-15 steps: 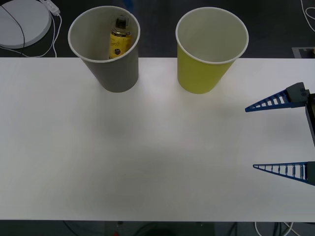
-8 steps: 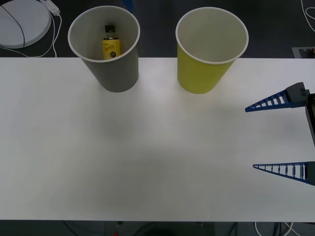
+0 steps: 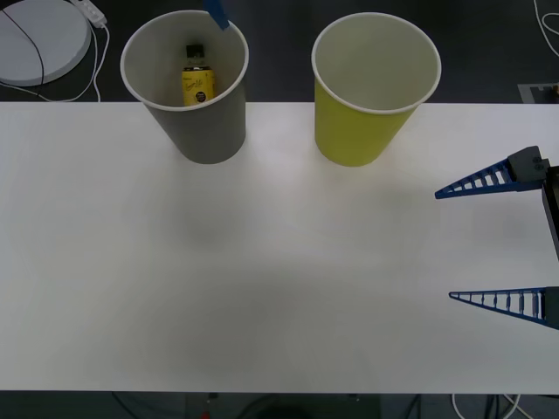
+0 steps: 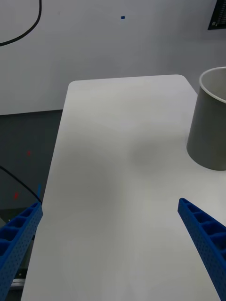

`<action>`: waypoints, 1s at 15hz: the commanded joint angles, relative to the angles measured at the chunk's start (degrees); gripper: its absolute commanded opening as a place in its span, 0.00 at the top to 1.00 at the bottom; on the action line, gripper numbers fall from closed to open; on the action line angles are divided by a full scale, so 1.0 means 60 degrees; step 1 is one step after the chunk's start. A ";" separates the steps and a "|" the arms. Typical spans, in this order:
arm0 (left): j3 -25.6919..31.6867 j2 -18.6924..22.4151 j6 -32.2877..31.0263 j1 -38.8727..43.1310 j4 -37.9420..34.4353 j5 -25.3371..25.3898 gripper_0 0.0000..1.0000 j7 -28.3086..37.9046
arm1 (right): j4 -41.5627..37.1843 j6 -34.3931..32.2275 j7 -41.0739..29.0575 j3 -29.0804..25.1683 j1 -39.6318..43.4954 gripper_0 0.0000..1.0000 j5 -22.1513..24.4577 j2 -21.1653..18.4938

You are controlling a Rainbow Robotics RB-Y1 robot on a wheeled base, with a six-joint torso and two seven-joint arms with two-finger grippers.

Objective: Put the can into the green bin and the plastic bottle into the gray bin

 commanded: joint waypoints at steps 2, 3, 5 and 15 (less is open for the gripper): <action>0.0000 0.1046 0.0222 0.0687 -0.1772 0.0361 0.00 0.0354 | 0.0000 0.0000 0.0000 0.0000 0.0000 0.00 0.0000 0.0000; 0.0000 0.1295 0.0222 0.0819 -0.2196 0.0405 0.00 0.0413 | 0.0000 0.0000 0.0000 0.0000 0.0000 0.00 0.0000 0.0000; 0.0000 0.1954 0.0280 0.1200 -0.3324 0.0522 0.00 0.0574 | 0.0000 0.0000 0.0000 0.0000 0.0000 0.00 0.0000 0.0000; 0.0030 0.4752 0.1335 0.2694 -0.6840 0.2060 0.00 0.0354 | 0.0000 0.0000 0.0000 0.0000 0.0000 0.00 0.0000 0.0000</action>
